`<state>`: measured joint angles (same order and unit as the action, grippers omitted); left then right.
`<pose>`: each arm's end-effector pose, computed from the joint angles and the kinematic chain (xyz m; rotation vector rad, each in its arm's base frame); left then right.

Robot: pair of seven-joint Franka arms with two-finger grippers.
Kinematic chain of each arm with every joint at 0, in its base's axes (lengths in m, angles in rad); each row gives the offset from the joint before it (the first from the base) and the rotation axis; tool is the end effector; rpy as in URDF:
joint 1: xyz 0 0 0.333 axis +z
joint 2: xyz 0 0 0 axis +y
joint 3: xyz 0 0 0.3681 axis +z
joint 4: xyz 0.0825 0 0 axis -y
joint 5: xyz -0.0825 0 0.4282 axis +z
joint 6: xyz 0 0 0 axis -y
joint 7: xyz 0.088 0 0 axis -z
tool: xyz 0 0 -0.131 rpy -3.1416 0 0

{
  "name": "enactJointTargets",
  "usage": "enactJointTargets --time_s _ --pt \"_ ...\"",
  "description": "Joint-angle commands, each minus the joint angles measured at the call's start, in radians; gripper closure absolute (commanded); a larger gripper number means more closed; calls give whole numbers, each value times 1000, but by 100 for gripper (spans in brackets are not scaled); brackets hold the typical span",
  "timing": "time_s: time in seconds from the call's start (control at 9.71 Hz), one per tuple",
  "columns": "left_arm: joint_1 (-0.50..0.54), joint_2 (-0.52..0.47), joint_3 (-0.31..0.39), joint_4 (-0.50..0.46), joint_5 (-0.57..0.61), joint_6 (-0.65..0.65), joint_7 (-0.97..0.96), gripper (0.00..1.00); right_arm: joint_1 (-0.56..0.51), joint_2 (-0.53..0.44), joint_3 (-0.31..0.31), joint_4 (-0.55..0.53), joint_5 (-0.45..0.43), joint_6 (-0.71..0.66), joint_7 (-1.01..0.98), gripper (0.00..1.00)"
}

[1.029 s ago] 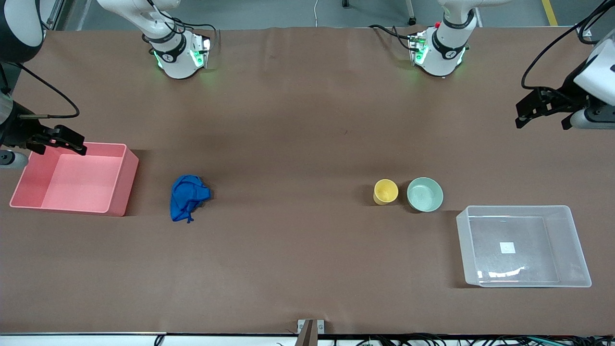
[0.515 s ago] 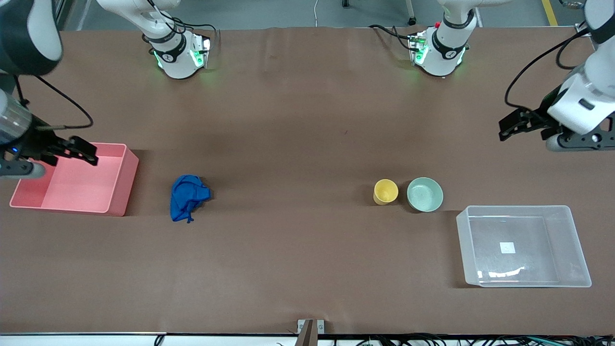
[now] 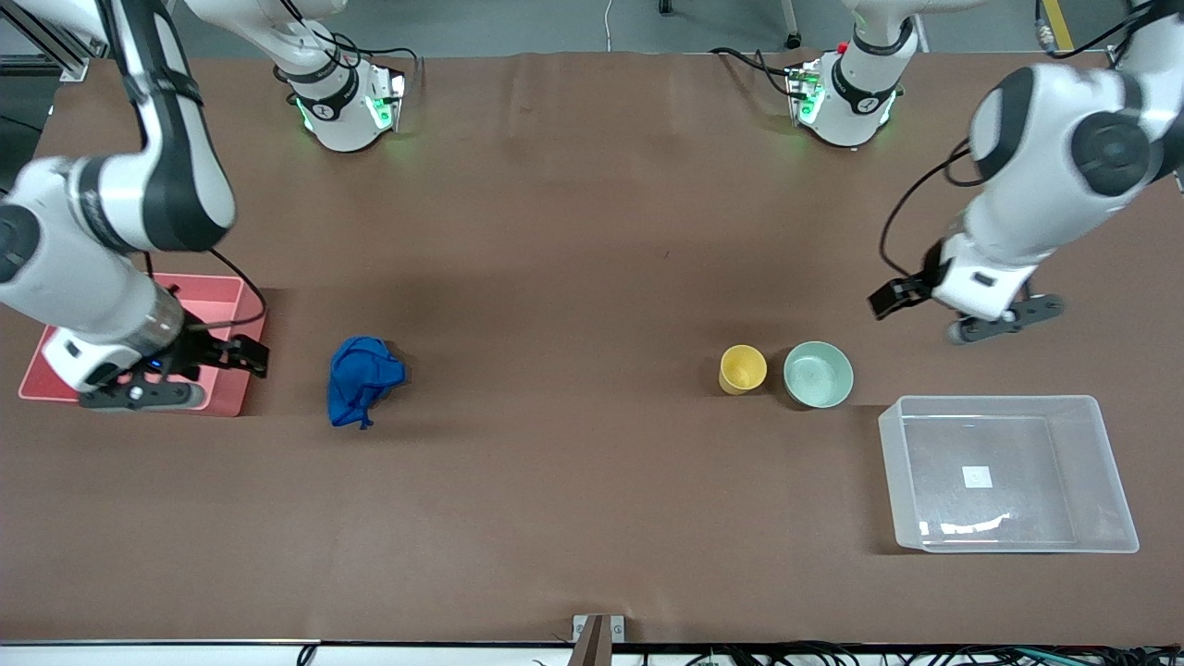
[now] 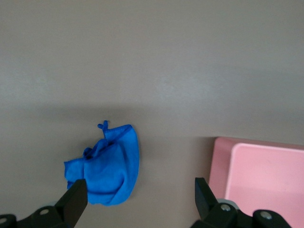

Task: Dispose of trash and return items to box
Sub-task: 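Reach the right gripper to the blue cloth while the left gripper reaches the bowl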

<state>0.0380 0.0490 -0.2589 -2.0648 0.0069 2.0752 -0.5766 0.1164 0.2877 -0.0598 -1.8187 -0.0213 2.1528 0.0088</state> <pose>0.5784 -0.1282 0.4127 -3.0843 -0.5490 0.0573 0.6867 0.0402 0.3886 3.1058 0.0962 0.0745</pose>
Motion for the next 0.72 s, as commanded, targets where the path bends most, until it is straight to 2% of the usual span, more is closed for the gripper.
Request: enactJointTargets --time_s 0.0,0.21,0.31,0.51,0.62 --pt "-1 117 -2 -26 60 98 -142 0 34 66 -2 -5 6 74 32 1" --pt "-1 225 -3 -26 209 205 -323 0 46 143 0 -10 6 131 34 2" --pt "-1 268 -5 -21 217 260 -371 0 60 172 0 -10 14 139 43 2" --pt "9 336 -6 -27 217 374 -385 0 77 209 -2 -26 90 157 66 2" --pt "10 362 -5 -31 217 416 -385 2 77 222 -2 -72 95 229 68 2"
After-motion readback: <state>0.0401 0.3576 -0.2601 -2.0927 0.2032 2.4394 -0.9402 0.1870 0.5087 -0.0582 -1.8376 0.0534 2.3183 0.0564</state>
